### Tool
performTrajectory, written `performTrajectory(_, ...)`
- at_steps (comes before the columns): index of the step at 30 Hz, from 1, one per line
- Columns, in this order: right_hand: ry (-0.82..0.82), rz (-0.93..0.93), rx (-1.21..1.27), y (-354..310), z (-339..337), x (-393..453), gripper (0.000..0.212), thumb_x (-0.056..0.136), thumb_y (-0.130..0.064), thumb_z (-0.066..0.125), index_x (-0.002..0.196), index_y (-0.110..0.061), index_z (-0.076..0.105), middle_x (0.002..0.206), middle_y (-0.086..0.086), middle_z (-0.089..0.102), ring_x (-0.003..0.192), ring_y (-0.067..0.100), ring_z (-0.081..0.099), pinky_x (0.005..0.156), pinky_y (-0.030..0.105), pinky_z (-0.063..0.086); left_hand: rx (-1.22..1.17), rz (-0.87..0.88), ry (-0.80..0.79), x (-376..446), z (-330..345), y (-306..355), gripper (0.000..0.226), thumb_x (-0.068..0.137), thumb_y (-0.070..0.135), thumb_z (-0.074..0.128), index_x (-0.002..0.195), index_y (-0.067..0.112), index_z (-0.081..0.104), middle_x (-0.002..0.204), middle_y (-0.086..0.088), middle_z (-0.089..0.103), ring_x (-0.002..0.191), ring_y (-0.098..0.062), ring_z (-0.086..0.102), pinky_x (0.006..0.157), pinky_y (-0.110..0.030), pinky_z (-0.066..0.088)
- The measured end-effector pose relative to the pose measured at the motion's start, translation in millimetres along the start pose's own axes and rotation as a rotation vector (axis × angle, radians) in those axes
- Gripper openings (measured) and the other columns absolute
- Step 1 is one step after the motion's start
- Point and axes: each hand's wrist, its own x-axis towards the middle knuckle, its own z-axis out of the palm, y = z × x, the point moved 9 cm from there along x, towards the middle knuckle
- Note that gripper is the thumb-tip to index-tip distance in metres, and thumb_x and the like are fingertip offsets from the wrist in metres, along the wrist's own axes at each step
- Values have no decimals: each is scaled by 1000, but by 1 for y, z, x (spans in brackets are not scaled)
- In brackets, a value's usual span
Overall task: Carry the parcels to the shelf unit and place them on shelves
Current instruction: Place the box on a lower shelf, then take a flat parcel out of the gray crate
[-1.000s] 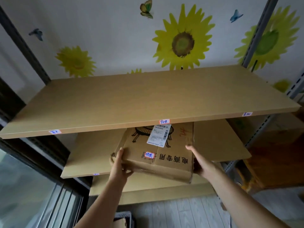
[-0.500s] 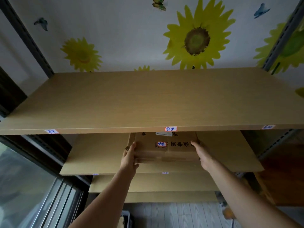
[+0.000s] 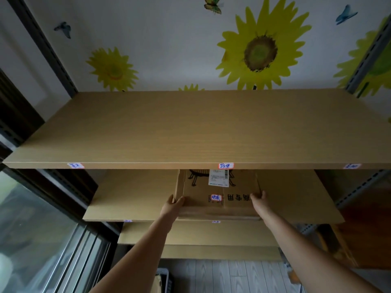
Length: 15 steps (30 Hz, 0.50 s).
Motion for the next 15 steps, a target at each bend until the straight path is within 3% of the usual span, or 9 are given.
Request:
performTrajectory(2,173,-151,-130,-11,-10,-4,68,96,-36,48,153,-6,25,152,22,37,131,43,46,102,50,44,94,25,32,-7,-9,4,73,99,40,57,161,17,25,151,-15,51,127,-31,56,98,-38,45)
performTrajectory(3,226,-235,-212,-18,-11,-9,70,93,-38,48,152,-6,28,152,22,37,133,43,44,103,51,44,133,44,39,-12,-14,6,76,99,42,56,162,18,21,154,-17,48,127,-31,56,101,-39,44)
performTrajectory(5,325,-390,-360,-36,-5,-27,69,92,-38,50,152,-8,31,154,20,37,136,39,43,104,52,44,185,88,64,-23,-31,6,77,100,44,54,163,20,18,156,-18,44,117,-27,62,96,-36,46)
performTrajectory(7,372,-551,-439,-60,13,-54,67,91,-40,48,151,-12,34,148,19,45,122,39,56,91,49,53,235,130,129,-36,-62,1,74,100,42,54,162,20,22,156,-17,45,125,-32,59,91,-31,45)
performTrajectory(9,293,-721,-399,-76,49,-83,64,92,-40,46,150,-17,33,143,17,51,103,36,66,71,45,60,254,133,210,-48,-102,-19,70,99,37,56,160,17,29,154,-16,49,133,-33,54,95,-29,44)
performTrajectory(10,248,-780,-385,-78,70,-97,61,93,-39,46,150,-21,32,143,15,52,101,34,67,68,43,60,247,125,241,-57,-122,-31,68,98,35,58,159,15,33,153,-15,51,136,-31,52,101,-32,44)
performTrajectory(12,174,-854,-374,-74,110,-127,58,95,-38,44,150,-26,33,141,12,54,110,33,65,78,42,59,235,87,275,-75,-159,-67,65,96,31,61,155,12,40,148,-14,56,136,-29,53,106,-34,43)
performTrajectory(15,20,-915,-427,-63,172,-173,54,97,-27,49,149,-19,40,150,10,47,129,26,53,98,32,46,206,-28,324,-100,-219,-139,67,86,38,58,147,13,50,140,-11,64,126,-30,61,103,-33,48)
